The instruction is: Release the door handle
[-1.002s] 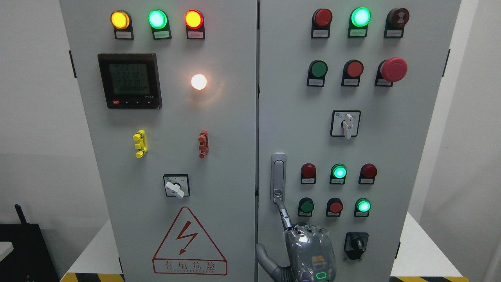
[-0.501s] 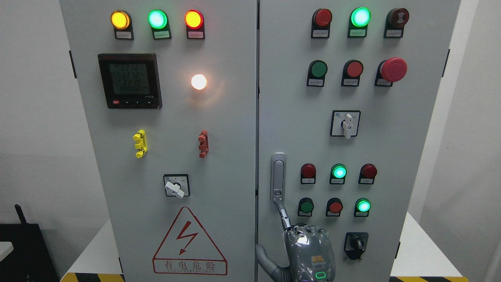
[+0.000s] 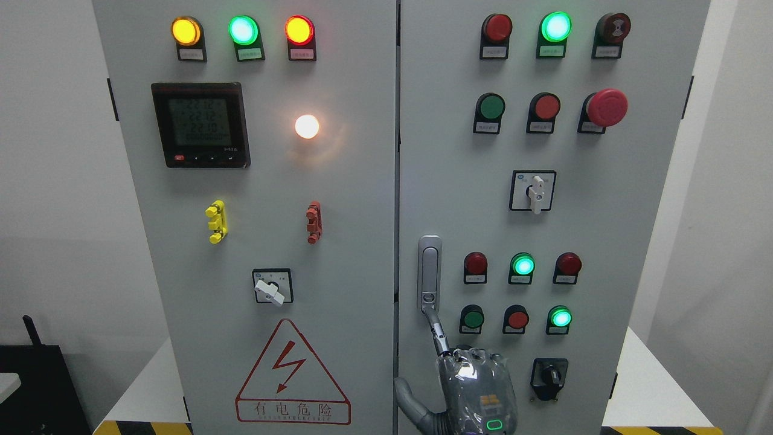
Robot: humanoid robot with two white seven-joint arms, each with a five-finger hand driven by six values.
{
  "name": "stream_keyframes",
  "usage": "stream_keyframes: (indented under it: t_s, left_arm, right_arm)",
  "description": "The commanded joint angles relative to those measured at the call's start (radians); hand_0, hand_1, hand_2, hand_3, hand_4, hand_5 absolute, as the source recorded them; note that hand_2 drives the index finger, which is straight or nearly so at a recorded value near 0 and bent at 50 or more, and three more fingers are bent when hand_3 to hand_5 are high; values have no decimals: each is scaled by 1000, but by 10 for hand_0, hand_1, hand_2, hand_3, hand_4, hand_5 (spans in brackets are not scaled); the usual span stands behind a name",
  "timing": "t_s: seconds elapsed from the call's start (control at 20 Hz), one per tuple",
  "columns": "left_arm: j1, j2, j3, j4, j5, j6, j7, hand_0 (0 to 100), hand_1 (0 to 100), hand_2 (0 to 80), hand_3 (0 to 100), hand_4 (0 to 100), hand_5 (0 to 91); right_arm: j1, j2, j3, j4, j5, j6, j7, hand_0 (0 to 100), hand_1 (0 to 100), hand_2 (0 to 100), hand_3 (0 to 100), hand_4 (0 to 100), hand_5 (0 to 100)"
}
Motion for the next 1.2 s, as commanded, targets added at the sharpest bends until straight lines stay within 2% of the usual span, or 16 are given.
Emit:
stream_keyframes:
  t_s: [0.0, 1.15]
  left_arm:
    - [-3, 0, 2, 9, 0, -1, 1, 120, 389, 0, 0, 0, 0]
    - [-3, 0, 2, 9, 0, -1, -1, 120, 389, 0, 0, 0, 0]
  right_arm:
    - [3, 0, 0, 1, 0, 1, 1, 266, 248, 0, 993, 908, 1000]
    - [8, 2, -1, 1, 2, 1, 10, 266, 245, 0, 1000, 910, 1000]
